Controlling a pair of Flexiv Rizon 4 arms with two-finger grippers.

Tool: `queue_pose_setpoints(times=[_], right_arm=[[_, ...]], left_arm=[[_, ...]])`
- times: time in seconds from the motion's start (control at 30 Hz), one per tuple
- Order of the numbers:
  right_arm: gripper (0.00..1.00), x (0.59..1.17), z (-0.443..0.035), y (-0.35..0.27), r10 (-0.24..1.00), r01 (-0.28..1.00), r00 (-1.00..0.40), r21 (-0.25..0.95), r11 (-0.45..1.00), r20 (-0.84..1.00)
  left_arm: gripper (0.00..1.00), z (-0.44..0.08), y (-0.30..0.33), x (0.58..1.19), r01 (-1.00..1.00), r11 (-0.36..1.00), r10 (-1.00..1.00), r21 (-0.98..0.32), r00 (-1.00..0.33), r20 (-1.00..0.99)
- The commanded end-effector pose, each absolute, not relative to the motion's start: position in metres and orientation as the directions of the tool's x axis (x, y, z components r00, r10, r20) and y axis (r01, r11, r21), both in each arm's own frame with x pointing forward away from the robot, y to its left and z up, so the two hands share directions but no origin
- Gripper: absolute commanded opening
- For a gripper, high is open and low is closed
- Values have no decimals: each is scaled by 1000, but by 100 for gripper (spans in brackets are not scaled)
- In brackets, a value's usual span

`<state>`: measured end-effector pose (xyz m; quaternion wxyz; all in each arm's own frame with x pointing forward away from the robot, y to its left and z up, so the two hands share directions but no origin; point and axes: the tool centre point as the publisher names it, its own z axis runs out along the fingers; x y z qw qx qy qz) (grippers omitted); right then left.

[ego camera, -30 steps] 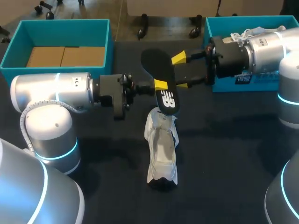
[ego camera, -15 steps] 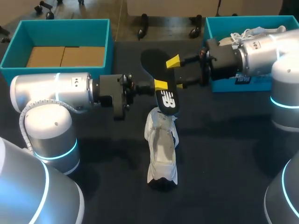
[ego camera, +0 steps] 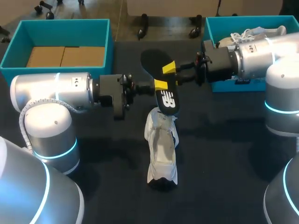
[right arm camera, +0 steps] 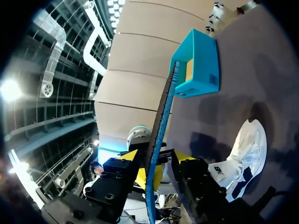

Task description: Take the shoe out of the shoebox, open the shoe tongue, remove and reinsert the insole, then place the shoe into the shoebox

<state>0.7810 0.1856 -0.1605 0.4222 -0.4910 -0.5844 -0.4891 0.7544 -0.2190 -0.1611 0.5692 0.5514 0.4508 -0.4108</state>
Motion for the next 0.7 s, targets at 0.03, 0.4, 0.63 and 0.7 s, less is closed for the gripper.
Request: queue_pose_setpoints(times=[0.03,0.4,0.63,0.7], right_arm=[[39,775,-163,188,156,987,-162,161,20,974],[34,776,-162,192,149,986,-167,168,10,975],[25,777,-161,193,144,986,-168,169,1,975],[24,776,-161,193,142,986,-163,165,-2,976]], left_arm=[[0,-162,-220,754,964,56,29,260,259,-966],[0,-162,-220,754,964,56,29,260,259,-966],[0,-162,-220,754,964,56,29,260,259,-966],[0,-162,-220,754,964,56,29,260,259,-966]])
